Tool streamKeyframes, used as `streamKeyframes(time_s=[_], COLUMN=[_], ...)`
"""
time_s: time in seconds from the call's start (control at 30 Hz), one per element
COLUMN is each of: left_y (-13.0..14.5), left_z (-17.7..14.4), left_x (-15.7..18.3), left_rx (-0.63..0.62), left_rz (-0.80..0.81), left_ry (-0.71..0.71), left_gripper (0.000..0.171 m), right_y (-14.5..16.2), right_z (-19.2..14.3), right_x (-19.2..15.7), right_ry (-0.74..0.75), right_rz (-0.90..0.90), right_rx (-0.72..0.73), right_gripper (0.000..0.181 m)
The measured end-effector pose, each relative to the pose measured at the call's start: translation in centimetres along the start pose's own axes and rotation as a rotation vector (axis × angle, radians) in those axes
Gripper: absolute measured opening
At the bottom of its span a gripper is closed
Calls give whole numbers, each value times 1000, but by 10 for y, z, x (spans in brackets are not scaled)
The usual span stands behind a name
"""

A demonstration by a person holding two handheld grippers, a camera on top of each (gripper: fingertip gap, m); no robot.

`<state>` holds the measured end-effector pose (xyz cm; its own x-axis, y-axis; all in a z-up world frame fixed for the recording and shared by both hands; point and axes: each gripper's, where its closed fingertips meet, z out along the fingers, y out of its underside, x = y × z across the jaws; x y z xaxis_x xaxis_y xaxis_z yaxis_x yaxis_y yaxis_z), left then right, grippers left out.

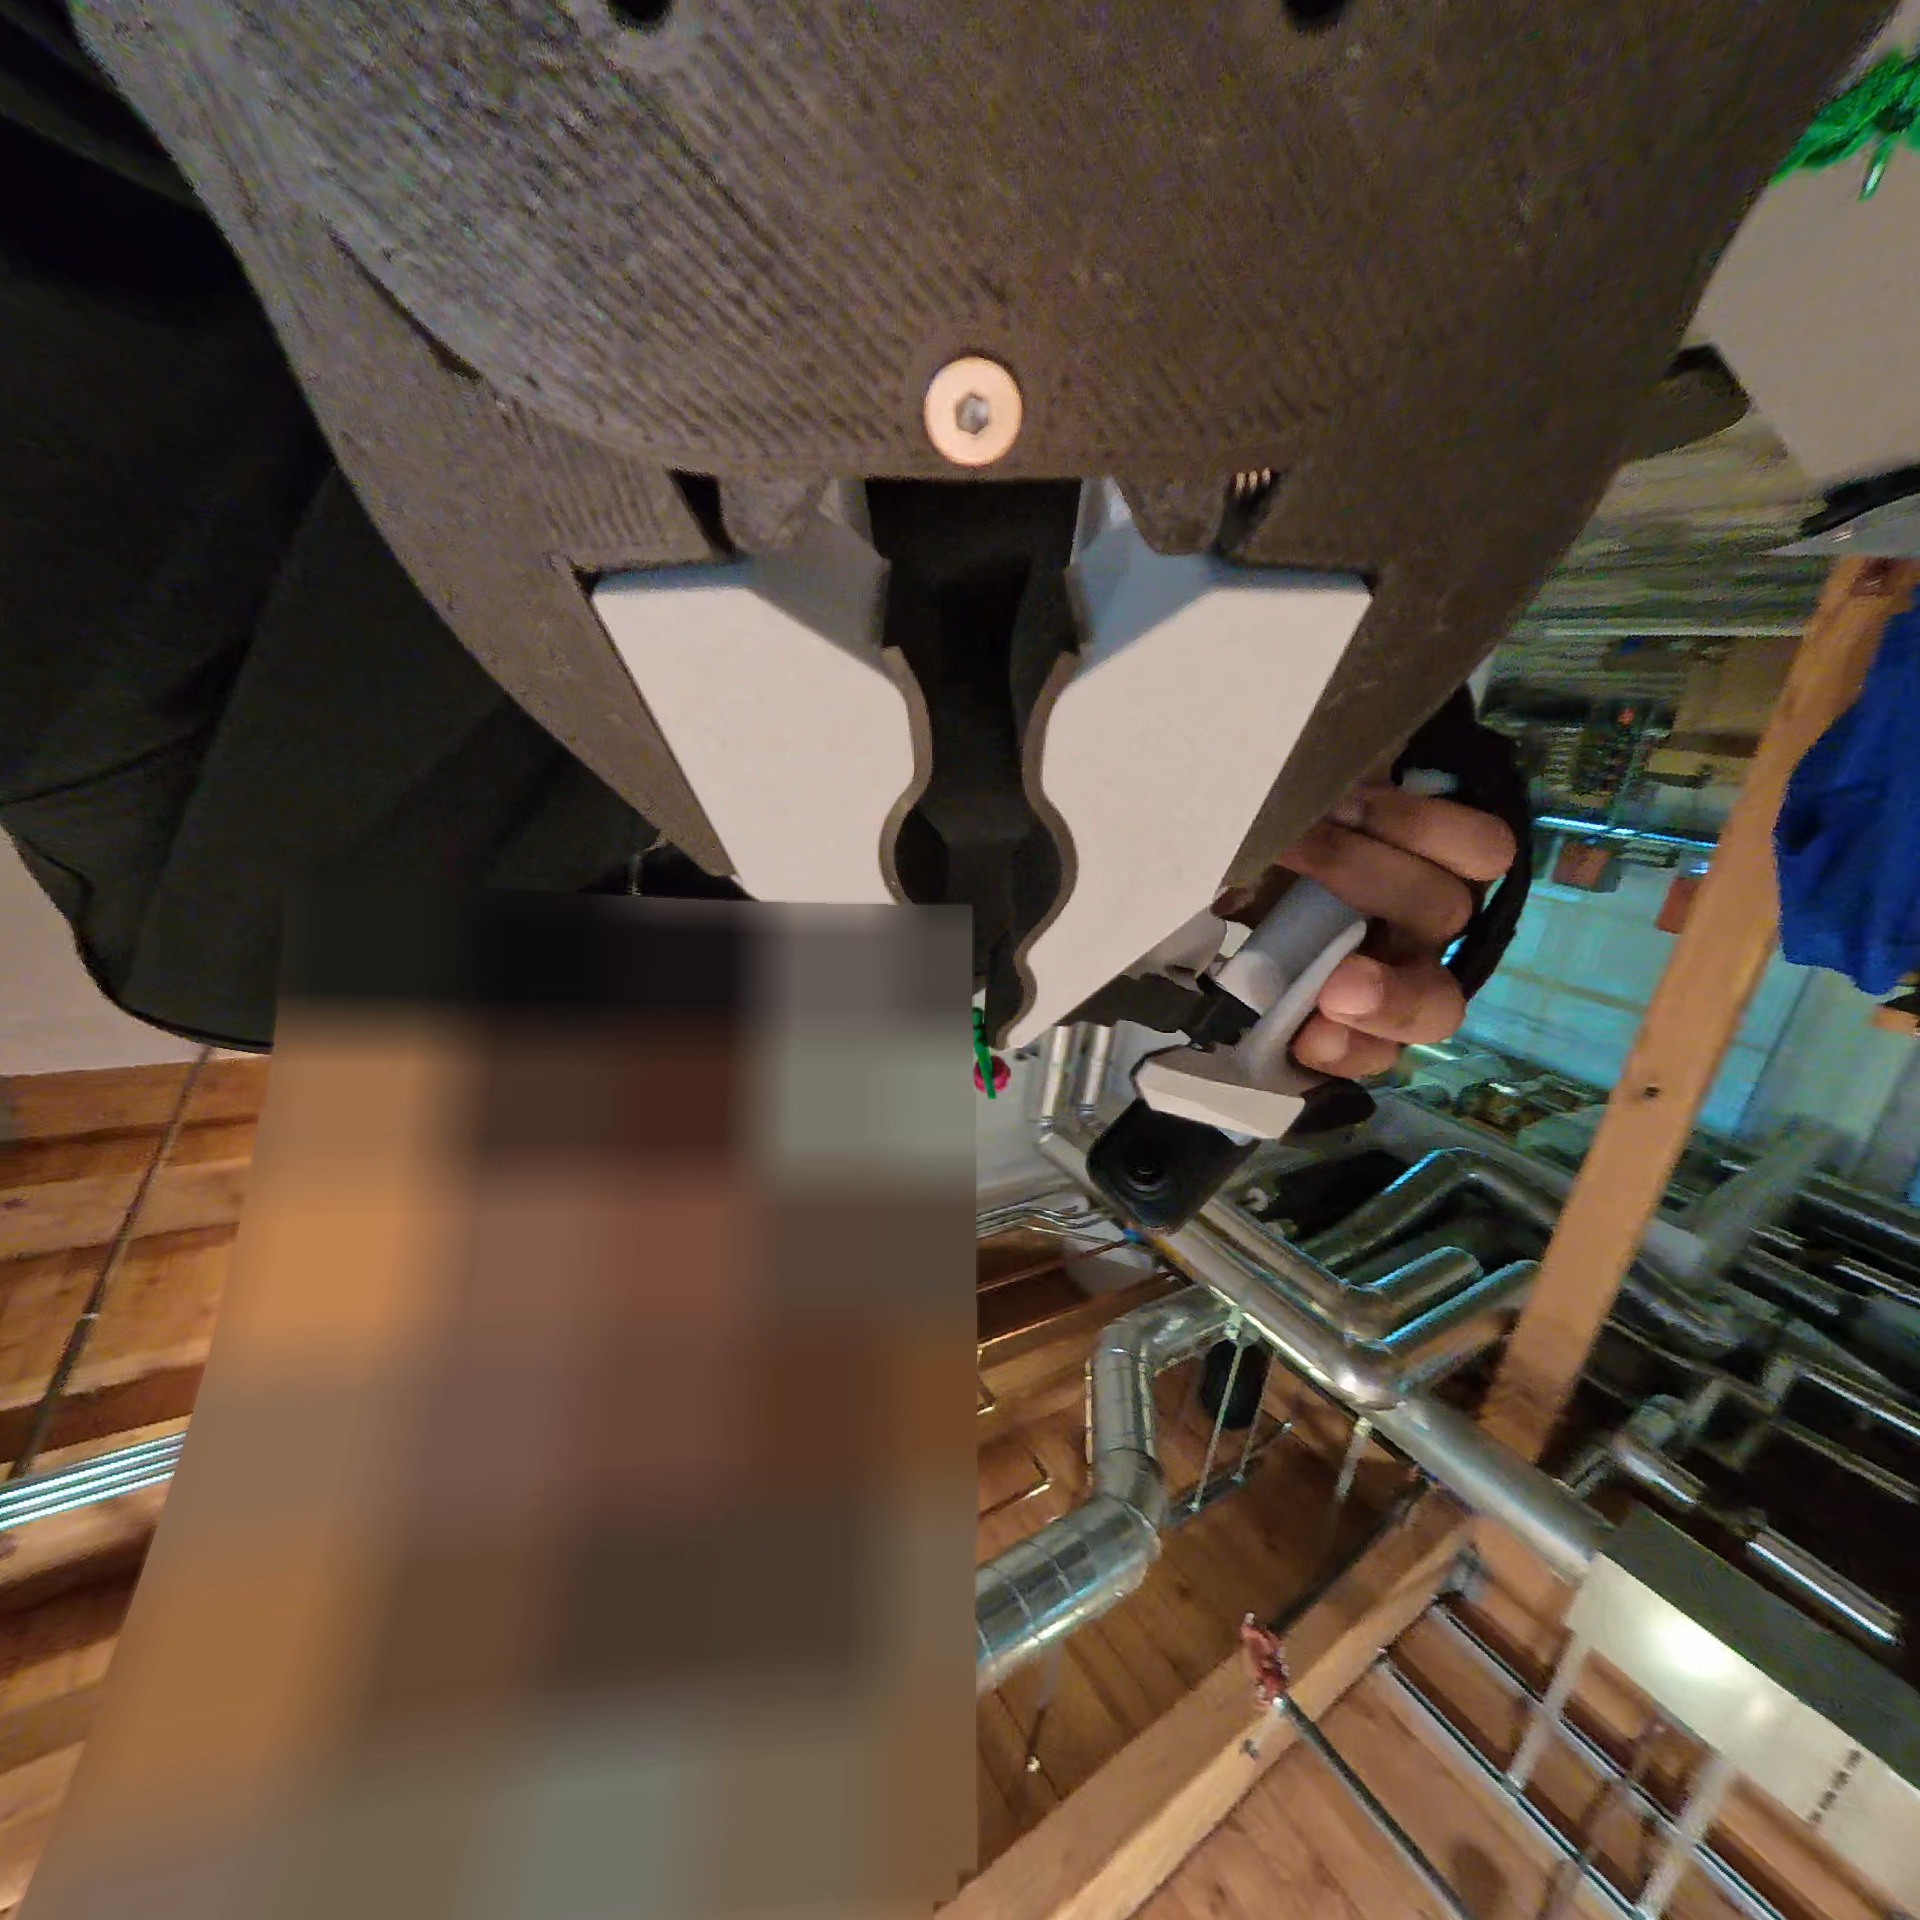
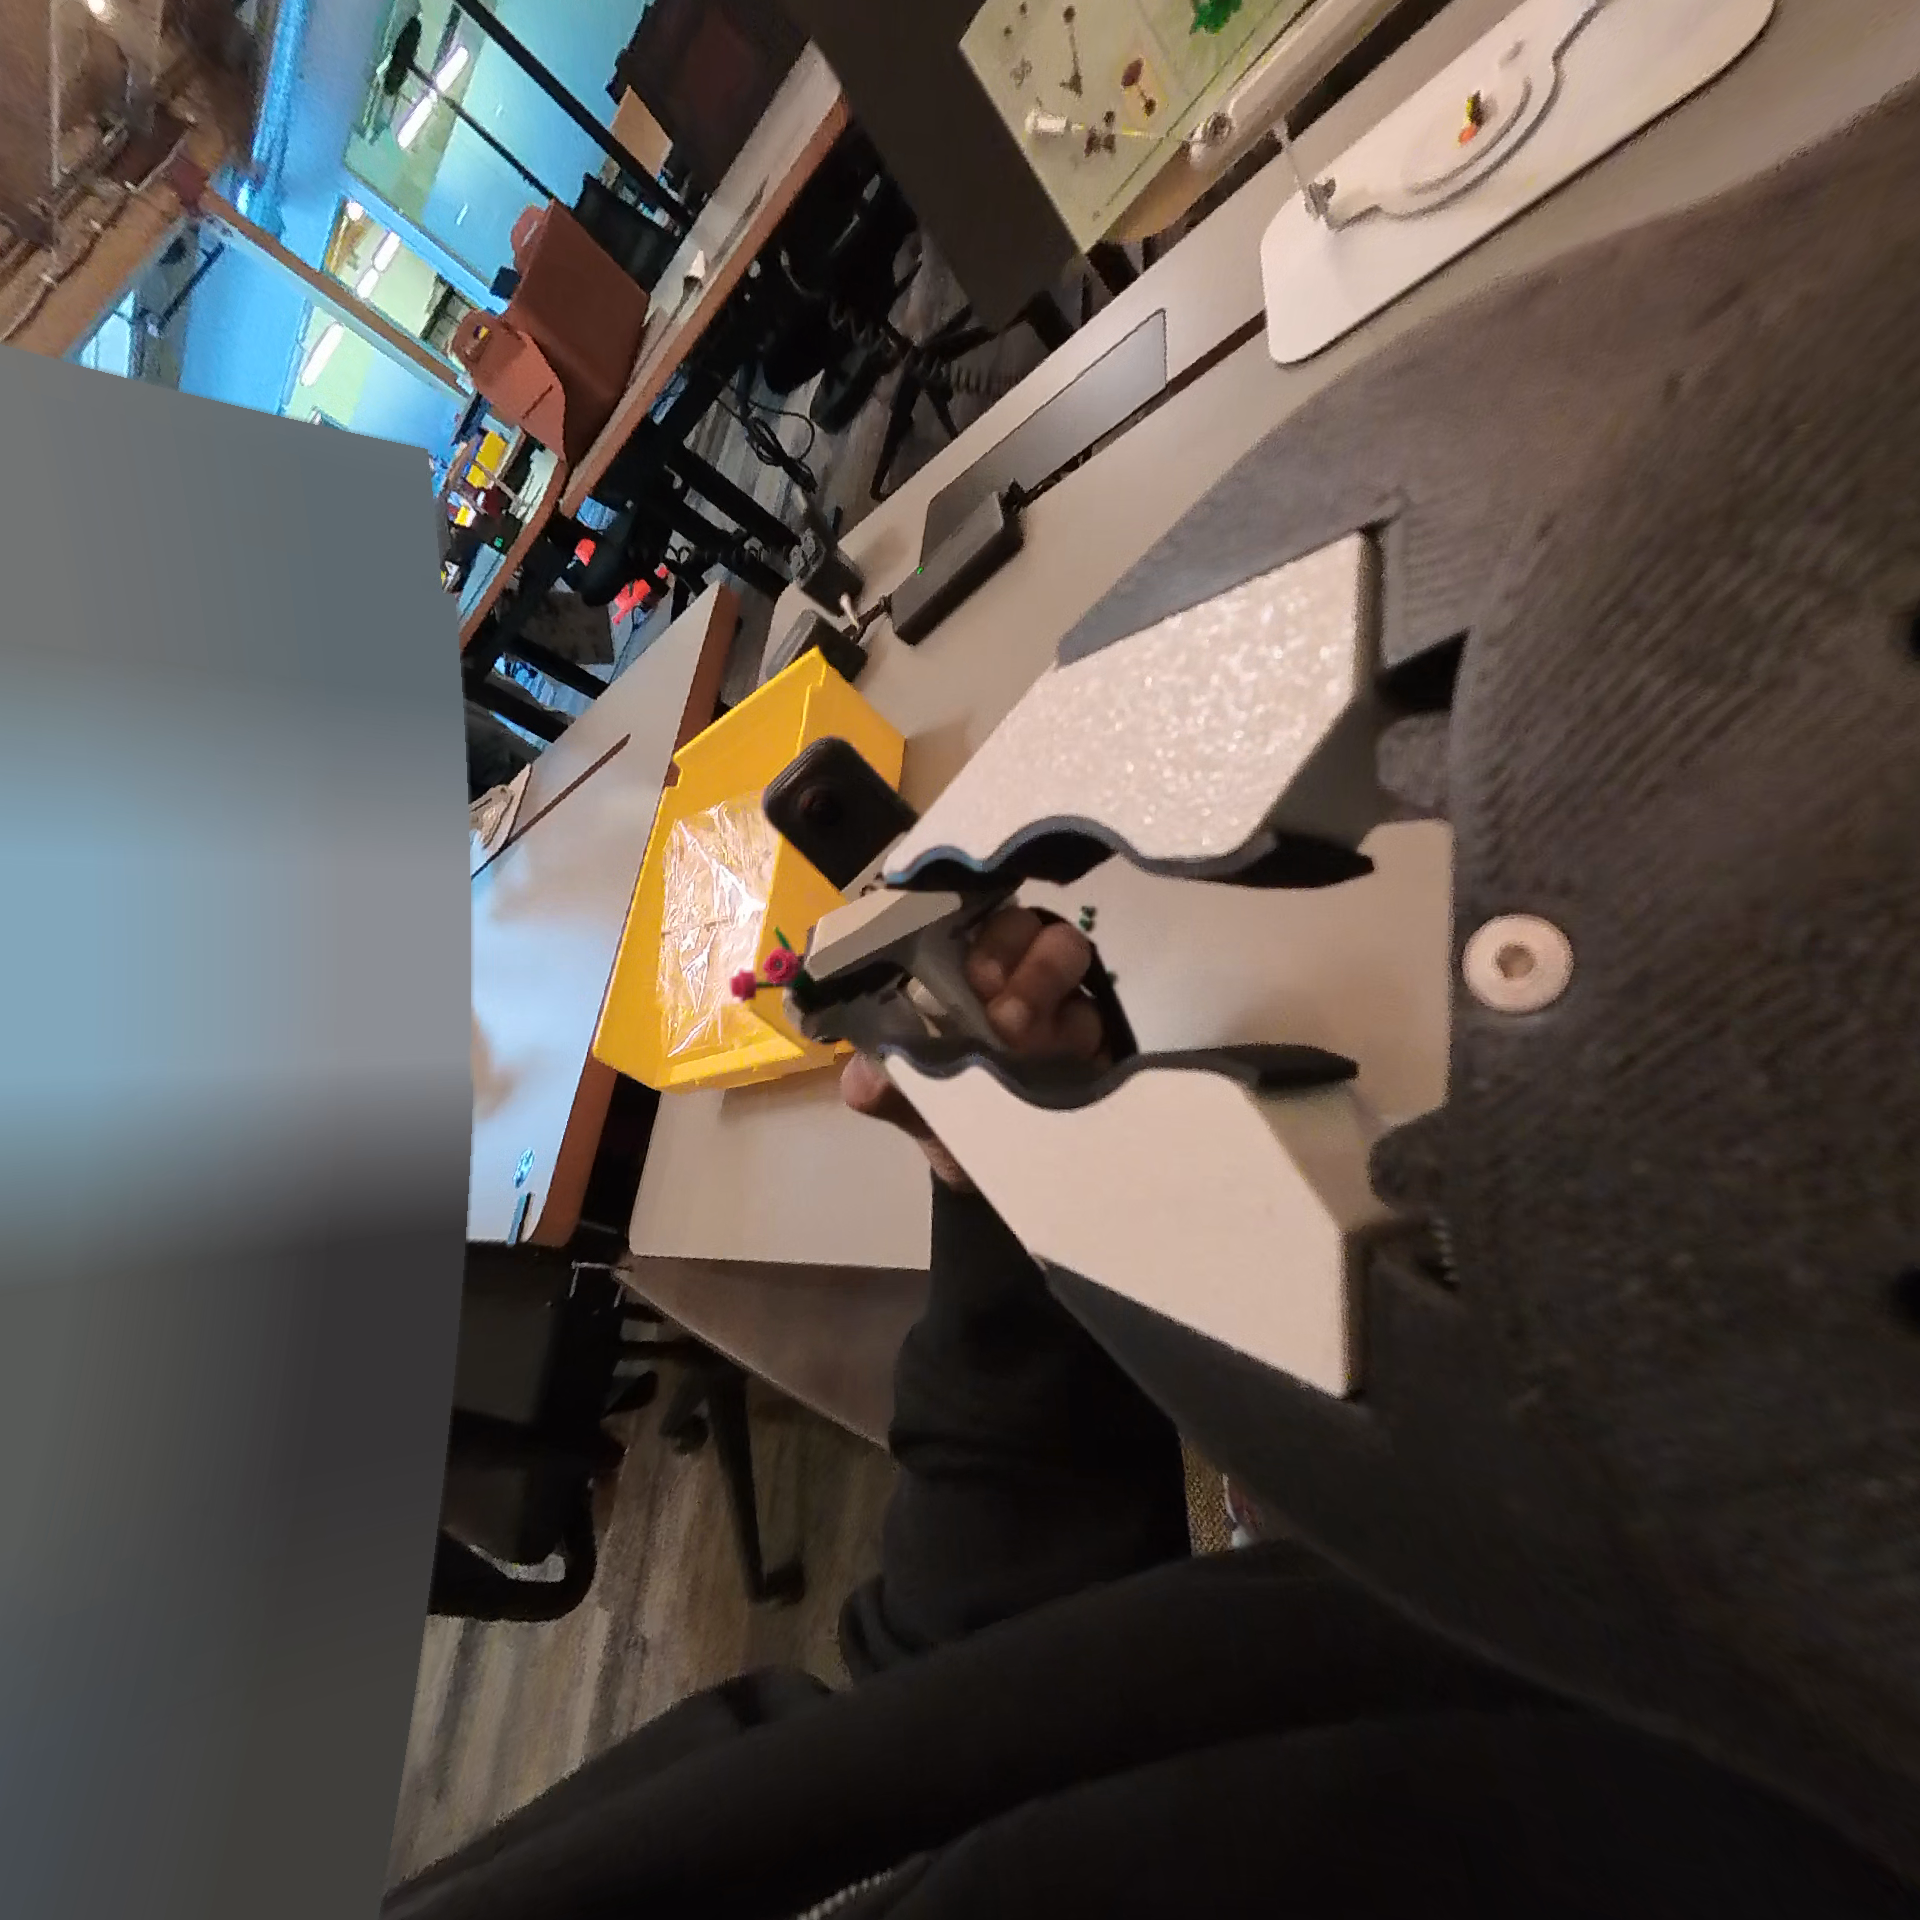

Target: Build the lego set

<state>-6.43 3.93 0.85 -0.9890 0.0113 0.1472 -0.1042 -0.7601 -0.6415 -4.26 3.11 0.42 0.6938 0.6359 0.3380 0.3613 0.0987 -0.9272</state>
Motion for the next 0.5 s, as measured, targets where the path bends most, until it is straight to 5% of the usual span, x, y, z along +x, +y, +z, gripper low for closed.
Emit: streamKeyframes(time_s=[0.5], left_y=[14], left_z=[8], left_x=[-4], left_rx=[-43], left_rz=[-91], left_ry=[60], left_gripper=[1], right_y=[-4], right_z=[-5], right_x=[-12], right_ry=[0], right_rz=[-56], right_rx=[13], right_gripper=[16])
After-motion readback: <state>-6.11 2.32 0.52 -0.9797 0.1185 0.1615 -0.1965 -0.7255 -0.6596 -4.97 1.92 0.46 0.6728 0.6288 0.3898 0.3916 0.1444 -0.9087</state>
